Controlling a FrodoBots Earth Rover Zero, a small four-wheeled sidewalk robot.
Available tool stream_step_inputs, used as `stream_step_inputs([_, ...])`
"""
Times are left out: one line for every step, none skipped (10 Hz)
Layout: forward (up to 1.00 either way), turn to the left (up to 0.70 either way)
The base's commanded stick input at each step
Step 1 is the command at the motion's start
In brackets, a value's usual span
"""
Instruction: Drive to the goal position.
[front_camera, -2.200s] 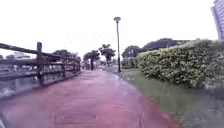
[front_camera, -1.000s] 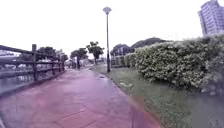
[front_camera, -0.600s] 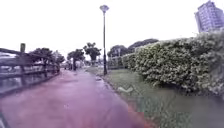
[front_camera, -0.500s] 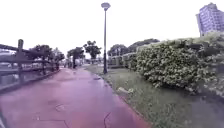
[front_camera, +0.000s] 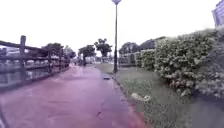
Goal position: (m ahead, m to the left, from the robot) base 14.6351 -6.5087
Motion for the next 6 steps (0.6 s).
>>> stream_step_inputs([1.00,0.16])
stream_step_inputs([1.00,-0.01])
stream_step_inputs([1.00,-0.01])
stream_step_inputs([1.00,-0.01])
stream_step_inputs([1.00,-0.01])
stream_step_inputs([1.00,-0.01])
